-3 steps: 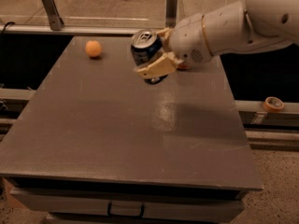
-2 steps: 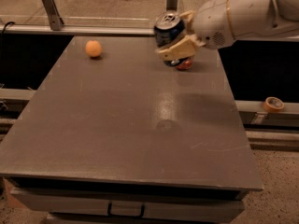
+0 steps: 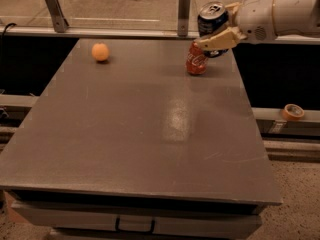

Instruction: Move pepsi can near coke can

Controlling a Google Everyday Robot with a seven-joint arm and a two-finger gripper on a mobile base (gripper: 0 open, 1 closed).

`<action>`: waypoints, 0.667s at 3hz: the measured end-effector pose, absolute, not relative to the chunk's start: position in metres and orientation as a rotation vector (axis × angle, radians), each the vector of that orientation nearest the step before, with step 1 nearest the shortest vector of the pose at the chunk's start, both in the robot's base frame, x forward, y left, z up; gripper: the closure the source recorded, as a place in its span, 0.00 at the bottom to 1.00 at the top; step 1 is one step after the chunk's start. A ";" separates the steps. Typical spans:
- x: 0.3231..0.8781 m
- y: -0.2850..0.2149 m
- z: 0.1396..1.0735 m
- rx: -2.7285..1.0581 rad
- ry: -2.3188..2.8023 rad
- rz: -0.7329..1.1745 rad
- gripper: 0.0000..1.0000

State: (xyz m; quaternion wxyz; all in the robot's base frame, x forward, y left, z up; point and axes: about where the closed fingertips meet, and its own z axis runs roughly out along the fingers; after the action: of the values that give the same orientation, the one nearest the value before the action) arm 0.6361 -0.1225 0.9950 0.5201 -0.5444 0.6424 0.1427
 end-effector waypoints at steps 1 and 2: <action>0.644 -0.150 0.976 -1.217 1.580 0.325 1.00; 0.654 -0.162 0.952 -1.146 1.594 0.345 1.00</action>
Offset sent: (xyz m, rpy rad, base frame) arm 0.0278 -0.0600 -0.0695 0.1461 0.0329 -0.1680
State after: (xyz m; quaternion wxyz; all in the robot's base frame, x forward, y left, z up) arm 0.6535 -0.1624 0.9524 0.5433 -0.4826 0.6713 0.1455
